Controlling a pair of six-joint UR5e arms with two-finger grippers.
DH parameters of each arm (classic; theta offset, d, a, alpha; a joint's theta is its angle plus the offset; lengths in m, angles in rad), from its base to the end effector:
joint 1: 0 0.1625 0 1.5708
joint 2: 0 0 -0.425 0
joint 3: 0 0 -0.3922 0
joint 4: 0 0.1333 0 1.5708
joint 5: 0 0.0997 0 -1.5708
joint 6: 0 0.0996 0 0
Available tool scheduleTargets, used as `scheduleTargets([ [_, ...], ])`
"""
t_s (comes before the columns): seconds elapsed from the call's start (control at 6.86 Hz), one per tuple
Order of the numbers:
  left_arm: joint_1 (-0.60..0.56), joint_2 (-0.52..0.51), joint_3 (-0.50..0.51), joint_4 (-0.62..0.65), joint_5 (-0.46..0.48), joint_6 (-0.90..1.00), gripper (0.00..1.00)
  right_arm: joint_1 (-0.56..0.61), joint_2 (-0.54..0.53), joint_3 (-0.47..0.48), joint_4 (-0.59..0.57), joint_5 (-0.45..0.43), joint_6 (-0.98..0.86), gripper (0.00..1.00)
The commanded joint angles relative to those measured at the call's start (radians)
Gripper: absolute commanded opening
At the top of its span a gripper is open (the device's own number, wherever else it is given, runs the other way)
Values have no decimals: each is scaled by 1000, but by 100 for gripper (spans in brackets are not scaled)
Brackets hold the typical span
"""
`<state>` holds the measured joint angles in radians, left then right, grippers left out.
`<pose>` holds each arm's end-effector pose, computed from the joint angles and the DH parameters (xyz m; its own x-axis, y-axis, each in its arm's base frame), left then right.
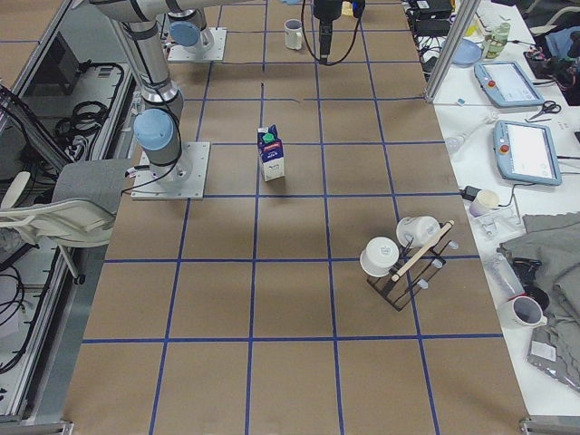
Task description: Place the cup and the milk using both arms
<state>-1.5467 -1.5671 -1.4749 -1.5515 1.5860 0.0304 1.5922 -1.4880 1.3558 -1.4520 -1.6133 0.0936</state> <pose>-0.1197 -0.5025 0.5394 -0.9998 0.0043 -0.0187 0.0065 0.9930 -0.1181 0.1403 -0.5221 0.5396 -0.9965 0.0727 0.0411 0.0721 0.9973 -0.0173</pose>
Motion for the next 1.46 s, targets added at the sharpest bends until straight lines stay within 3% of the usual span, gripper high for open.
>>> scheduleTargets([
  [0.0,0,1,-2,1,0,0,100,0,0,0,1,0,0,100],
  [0.44,35,4,-13,-54,2,17,100,2,0,0,1,3,0,100],
  [0.58,136,-20,-42,-79,-3,51,100,0,0,0,1,3,0,100],
  [0.73,236,-25,-138,-61,-6,229,100,3,0,0,1,3,0,100],
  [1.02,405,-39,-301,81,-17,393,100,-1,0,0,1,3,0,100],
  [1.31,408,-57,-491,315,-18,428,100,-1,0,0,1,3,0,100],
])
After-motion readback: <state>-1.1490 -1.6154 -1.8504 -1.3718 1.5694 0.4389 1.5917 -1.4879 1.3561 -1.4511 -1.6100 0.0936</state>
